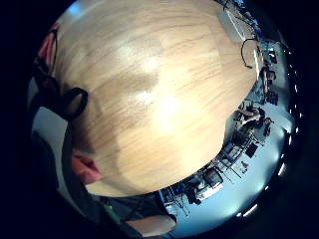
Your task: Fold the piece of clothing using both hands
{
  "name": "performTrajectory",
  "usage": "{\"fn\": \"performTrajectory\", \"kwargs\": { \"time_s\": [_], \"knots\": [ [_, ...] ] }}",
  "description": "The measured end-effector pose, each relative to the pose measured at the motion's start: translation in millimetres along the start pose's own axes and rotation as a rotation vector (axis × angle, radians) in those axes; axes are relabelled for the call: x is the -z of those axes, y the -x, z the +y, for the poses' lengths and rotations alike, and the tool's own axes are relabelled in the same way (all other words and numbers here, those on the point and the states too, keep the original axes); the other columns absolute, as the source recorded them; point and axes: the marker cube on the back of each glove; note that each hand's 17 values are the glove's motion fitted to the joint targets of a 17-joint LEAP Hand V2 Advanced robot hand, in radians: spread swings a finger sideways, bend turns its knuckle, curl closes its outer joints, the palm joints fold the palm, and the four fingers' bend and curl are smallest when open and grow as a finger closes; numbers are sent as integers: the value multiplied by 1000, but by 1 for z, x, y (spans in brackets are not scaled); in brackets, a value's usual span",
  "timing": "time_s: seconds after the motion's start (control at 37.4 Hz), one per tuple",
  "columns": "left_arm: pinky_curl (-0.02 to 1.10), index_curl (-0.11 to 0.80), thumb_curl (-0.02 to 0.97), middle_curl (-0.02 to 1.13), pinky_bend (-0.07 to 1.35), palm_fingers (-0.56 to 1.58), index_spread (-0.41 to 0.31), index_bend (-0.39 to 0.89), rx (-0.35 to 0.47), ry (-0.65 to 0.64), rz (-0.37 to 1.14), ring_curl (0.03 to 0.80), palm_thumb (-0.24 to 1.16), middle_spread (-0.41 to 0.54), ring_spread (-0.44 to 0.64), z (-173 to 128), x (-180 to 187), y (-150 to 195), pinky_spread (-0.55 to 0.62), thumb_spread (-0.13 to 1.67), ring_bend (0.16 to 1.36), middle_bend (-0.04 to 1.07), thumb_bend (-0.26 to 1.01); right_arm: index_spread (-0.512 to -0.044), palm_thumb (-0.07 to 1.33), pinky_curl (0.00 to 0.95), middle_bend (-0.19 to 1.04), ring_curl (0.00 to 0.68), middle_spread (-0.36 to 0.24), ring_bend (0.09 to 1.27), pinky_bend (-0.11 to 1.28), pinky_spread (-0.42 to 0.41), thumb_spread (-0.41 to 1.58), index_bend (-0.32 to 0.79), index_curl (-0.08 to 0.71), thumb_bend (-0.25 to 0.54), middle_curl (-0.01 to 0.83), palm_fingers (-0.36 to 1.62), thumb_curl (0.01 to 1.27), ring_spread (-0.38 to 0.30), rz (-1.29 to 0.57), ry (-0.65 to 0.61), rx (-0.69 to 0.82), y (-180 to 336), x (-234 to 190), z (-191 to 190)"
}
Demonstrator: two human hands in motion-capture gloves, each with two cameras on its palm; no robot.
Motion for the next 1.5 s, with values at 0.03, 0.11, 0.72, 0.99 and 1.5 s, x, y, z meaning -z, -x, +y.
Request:
{"fn": "performTrajectory", "kwargs": {
  "time_s": [0.03,0.11,0.72,0.99,1.5],
  "knots": [
    [342,291,223,266,542,132,-79,183,-7,30,-18,331,254,158,235,0,-7,-2,335,1167,698,192,-17,-269,973,483,562,519,-155,933,880,-236,996,125,222,47,527,1256,335,-208,11,-34,-24,-2,1,-4],
    [333,313,224,272,510,196,-99,214,-13,63,-62,320,255,110,210,-3,-22,-6,303,1171,666,182,-16,-264,982,489,565,520,-156,937,885,-239,994,124,232,34,532,1252,337,-208,24,-58,-49,-3,2,-6],
    [338,377,210,262,464,234,-138,187,-29,65,-76,296,204,55,204,-5,-34,-7,245,1216,560,142,-17,-250,1053,518,576,528,-155,970,912,-240,966,107,267,-11,555,1243,371,-212,101,-108,88,46,64,-62],
    [342,387,213,251,472,270,-137,190,-32,112,92,295,216,54,208,-3,-17,-7,243,1224,552,142,-6,-240,1052,529,590,533,-154,996,944,-240,926,70,253,-20,564,1218,399,-209,328,-220,127,148,124,4],
    [365,393,247,239,520,352,-103,153,489,-116,-107,314,435,91,169,47,89,103,229,1359,573,122,68,-249,1012,524,670,536,-150,1080,996,-261,887,-48,95,-28,578,1114,451,-209,316,76,401,354,3,170]
  ]
}}
